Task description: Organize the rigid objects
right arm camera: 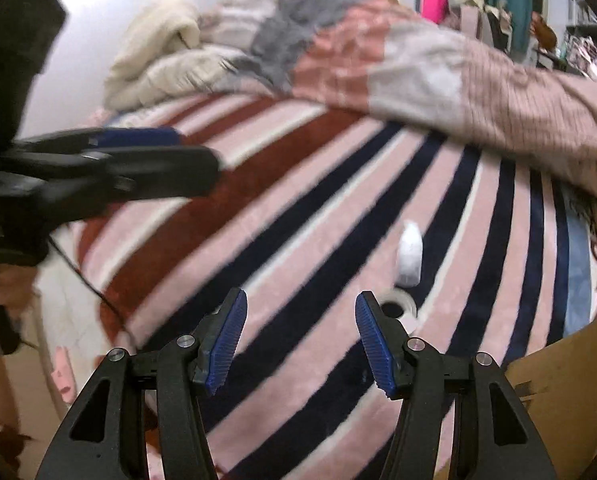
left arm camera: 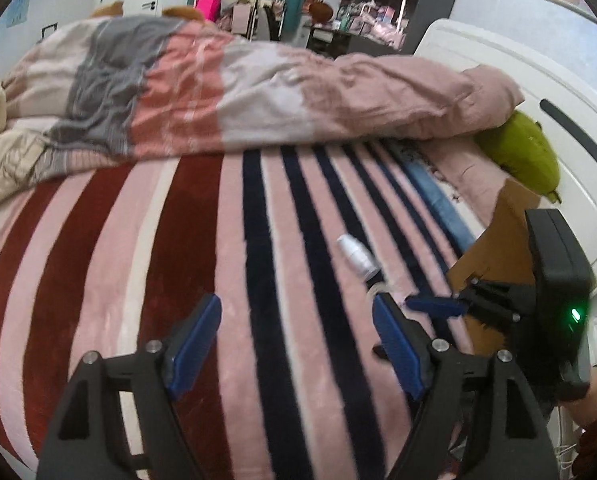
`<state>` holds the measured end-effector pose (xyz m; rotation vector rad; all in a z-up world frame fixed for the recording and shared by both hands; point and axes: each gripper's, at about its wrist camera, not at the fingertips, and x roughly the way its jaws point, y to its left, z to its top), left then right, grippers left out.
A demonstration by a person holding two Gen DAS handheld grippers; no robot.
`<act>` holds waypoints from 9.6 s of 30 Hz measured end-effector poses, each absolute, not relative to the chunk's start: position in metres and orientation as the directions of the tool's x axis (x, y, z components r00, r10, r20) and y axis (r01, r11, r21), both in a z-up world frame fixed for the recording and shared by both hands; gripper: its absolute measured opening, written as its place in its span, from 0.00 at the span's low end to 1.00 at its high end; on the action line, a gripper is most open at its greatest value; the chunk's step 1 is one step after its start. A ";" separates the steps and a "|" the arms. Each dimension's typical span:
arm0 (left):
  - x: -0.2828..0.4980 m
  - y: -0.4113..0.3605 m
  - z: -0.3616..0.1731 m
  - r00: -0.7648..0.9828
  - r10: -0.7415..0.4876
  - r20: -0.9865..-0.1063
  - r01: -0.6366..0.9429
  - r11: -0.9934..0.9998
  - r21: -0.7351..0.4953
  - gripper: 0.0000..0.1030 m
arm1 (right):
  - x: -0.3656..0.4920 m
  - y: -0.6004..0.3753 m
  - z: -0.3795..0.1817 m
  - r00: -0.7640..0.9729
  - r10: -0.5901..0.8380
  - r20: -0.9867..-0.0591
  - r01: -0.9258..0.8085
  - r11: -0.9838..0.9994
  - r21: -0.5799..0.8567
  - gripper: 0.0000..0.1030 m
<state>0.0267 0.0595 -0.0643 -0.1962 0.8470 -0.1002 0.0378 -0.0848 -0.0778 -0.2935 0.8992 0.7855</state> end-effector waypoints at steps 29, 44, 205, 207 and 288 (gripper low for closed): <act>0.027 0.004 -0.032 0.628 -0.350 -0.695 0.172 0.934 -0.315 0.73 | 0.014 -0.108 -0.034 0.448 0.571 -0.688 -0.750 0.659 0.058 0.32; 0.061 -0.133 0.024 0.561 -0.503 -0.658 0.417 0.858 -0.300 0.38 | 0.001 -0.232 0.031 0.598 0.596 -0.536 -0.674 0.735 0.067 0.32; -0.001 -0.068 0.043 0.846 -0.005 -0.533 -0.044 0.996 -0.080 0.96 | -0.018 -0.287 0.045 0.713 0.553 -0.430 -0.597 0.801 0.040 0.96; -0.002 -0.068 0.043 0.847 -0.005 -0.532 -0.044 0.996 -0.079 0.95 | -0.018 -0.290 0.045 0.714 0.552 -0.430 -0.594 0.803 0.045 0.96; 0.000 -0.059 0.045 0.842 -0.004 -0.539 -0.043 0.996 -0.074 0.96 | -0.011 -0.303 0.046 0.717 0.546 -0.434 -0.577 0.814 0.071 0.96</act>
